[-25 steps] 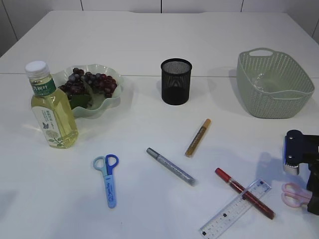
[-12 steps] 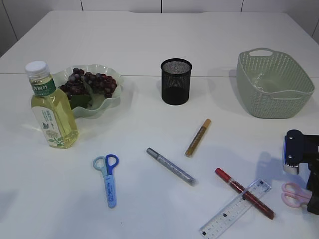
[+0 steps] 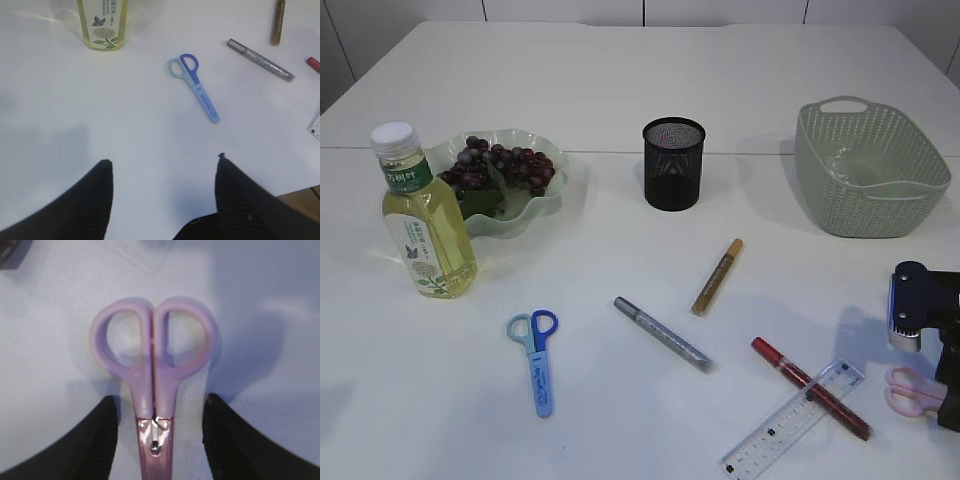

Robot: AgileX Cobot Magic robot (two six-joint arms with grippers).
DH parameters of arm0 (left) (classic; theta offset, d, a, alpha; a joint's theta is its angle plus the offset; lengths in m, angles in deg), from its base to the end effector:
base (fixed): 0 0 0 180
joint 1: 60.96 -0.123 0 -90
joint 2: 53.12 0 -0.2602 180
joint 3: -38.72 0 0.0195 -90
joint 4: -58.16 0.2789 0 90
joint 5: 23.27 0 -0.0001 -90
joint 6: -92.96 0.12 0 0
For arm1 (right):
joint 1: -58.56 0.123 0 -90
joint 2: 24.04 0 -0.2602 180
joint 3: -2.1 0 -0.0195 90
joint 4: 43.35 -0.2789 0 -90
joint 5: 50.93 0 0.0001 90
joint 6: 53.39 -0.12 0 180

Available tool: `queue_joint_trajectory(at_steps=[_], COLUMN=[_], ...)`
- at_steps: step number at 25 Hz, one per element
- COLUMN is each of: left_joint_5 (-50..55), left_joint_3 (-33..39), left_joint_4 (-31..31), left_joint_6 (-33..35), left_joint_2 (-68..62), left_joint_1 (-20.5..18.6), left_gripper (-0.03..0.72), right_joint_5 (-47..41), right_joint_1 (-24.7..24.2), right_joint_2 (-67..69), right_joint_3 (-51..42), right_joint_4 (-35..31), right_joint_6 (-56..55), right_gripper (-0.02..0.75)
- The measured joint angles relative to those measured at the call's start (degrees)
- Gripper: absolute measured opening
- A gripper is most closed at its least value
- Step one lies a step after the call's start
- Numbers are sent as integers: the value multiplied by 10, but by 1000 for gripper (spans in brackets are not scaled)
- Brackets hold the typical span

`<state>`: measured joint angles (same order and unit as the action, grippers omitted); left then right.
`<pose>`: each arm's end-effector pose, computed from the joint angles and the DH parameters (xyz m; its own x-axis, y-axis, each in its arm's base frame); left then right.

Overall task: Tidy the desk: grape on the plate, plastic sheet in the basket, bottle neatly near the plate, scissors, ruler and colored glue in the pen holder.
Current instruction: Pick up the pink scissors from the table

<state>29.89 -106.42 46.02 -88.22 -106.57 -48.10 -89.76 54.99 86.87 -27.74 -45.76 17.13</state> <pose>0.1884 -0.0637 0.2680 -0.7955 0.0317 -0.6051 0.2073 0.9526 -0.2227 0.2849 -0.0146 0.0425 -0.4213 -0.9065 -0.0274 -0.9069 0.4214 0.0024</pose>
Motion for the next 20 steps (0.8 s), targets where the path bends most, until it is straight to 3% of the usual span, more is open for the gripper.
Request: queue_joint_trajectory(at_steps=[5,13,20], left_joint_5=[0,0,0], left_joint_3=[0,0,0], left_joint_4=[0,0,0], left_joint_6=[0,0,0], left_joint_2=[0,0,0], left_joint_1=[0,0,0], left_gripper=[469,469,469], right_joint_5=[0,0,-8], right_joint_1=[0,0,0], right_joint_2=[0,1,1], right_joint_3=[0,0,1], right_joint_4=[0,3,3], right_joint_6=[0,0,-50], right_gripper=[434,224,190])
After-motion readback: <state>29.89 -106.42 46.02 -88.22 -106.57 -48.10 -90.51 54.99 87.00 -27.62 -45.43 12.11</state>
